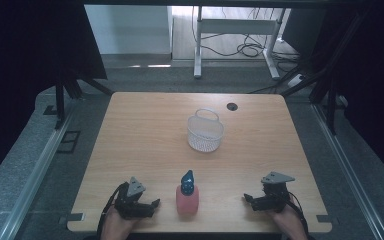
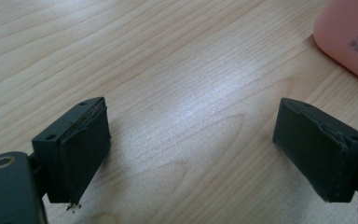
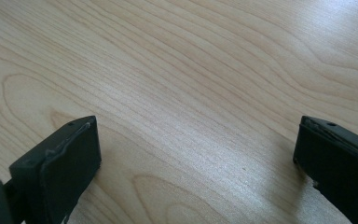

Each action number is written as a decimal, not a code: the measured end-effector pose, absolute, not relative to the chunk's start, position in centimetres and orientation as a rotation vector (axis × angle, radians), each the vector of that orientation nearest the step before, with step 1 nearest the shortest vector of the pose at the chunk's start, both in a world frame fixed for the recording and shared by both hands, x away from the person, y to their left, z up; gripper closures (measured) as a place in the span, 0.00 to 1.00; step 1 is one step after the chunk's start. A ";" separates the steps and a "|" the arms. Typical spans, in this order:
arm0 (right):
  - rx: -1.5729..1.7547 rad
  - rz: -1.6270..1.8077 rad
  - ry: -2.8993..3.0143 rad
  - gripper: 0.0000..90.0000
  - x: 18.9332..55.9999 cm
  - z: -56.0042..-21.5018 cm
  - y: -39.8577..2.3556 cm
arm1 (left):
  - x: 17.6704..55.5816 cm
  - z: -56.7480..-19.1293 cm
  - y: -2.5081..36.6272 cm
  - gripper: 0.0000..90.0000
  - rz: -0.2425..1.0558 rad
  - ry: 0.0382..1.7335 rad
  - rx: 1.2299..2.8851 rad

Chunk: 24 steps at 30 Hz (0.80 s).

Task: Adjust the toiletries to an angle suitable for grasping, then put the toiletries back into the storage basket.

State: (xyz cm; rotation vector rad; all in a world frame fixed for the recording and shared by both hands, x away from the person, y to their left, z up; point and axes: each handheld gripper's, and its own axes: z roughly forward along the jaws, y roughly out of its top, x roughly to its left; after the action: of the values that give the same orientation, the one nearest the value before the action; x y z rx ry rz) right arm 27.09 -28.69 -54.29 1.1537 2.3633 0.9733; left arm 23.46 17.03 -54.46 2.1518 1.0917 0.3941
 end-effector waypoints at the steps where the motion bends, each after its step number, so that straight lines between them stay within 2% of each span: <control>1: 1.156 0.972 2.363 0.00 27.1 -54.3 -28.7 | 23.5 -54.4 17.0 0.12 0.394 1.091 2.152; 24: 1.154 0.974 2.366 0.00 27.1 -54.3 -28.7 | 23.6 -54.3 16.8 0.12 0.386 1.093 2.161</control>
State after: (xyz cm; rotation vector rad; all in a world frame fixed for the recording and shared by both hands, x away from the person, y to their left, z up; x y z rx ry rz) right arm 27.06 -28.69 -54.29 1.1537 2.3662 0.9744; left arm 23.64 16.77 -54.33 2.1606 1.0927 0.3861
